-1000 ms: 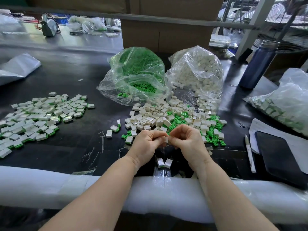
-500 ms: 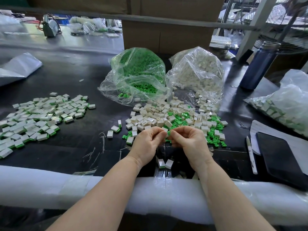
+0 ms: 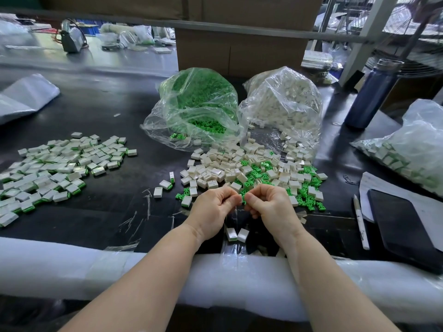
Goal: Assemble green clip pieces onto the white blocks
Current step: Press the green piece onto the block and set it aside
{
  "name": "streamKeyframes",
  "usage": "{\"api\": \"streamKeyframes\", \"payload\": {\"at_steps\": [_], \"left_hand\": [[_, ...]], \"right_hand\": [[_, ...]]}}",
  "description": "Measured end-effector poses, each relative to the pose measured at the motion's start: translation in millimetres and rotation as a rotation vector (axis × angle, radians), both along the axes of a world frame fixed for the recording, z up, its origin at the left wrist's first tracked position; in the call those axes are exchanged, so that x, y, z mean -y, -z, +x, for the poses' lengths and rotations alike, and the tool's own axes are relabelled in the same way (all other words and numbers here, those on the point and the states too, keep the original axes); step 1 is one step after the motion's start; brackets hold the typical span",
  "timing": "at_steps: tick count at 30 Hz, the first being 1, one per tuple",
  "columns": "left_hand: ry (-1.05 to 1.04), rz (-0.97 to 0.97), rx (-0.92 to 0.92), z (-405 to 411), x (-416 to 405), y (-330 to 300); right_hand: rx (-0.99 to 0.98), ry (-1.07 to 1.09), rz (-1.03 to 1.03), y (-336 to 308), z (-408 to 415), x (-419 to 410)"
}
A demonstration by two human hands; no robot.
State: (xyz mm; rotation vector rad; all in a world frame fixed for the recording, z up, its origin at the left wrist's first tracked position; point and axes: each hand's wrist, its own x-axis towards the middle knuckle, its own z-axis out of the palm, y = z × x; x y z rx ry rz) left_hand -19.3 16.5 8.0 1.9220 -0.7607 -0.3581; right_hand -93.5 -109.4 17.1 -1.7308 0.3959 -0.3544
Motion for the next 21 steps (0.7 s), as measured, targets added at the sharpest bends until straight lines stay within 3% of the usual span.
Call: {"api": "streamKeyframes", "payload": {"at_steps": [21], "left_hand": [[0.019, 0.08, 0.118, -3.1, -0.2, -0.3]], "right_hand": [[-0.049, -0.027, -0.064, -1.0, -0.1, 1.9]]}}
